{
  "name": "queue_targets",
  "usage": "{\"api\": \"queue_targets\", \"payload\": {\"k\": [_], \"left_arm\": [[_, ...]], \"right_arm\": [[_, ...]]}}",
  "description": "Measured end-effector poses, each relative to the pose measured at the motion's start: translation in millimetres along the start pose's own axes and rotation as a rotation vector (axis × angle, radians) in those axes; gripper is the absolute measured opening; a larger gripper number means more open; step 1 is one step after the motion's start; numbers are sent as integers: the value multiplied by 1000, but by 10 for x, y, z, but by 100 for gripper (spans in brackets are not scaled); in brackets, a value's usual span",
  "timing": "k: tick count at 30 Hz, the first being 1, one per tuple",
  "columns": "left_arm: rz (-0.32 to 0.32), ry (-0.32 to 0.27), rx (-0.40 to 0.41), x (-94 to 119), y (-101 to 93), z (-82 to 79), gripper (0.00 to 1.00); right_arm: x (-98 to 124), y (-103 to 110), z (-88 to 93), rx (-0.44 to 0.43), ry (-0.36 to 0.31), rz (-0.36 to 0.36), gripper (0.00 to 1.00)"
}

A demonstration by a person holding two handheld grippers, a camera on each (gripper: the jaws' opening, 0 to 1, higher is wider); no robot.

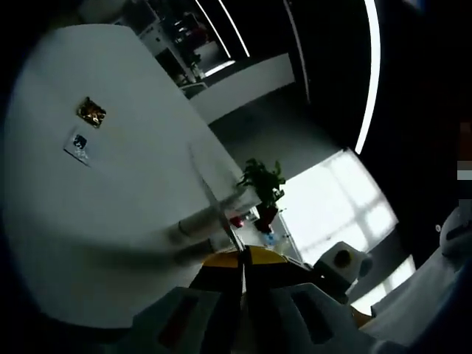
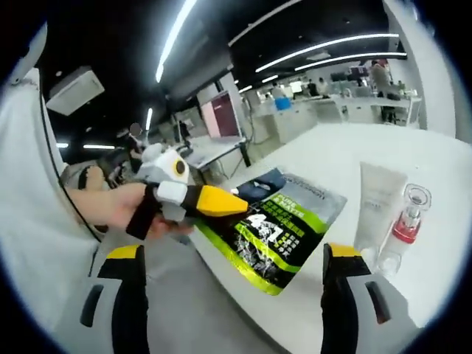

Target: Arrange the skincare products in the storage area until every visible bottle or jar stands upright without overlapping.

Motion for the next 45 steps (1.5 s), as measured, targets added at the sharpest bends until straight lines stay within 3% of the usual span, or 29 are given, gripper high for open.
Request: {"api": "queue_targets", "payload": {"k": [8,45], "left_arm": [[-38,25,-4,-63,130,15,0],[-172,180,-70,-516,687,110,0]], "right_arm": [[75,-24,52,10,27,32,99],[431,-390,121,-31,26,199,99]]}}
Point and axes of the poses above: the point that each gripper's makers call its tool centre point, and the gripper's own axes: x roughly backward along the fingers, y roughly to its left, z roughly out of its underside, the point moved 9 cm from there along x, roughly backward along the fingers, and after that the axes turned 1 degree about -z, right-handed, at the moved point
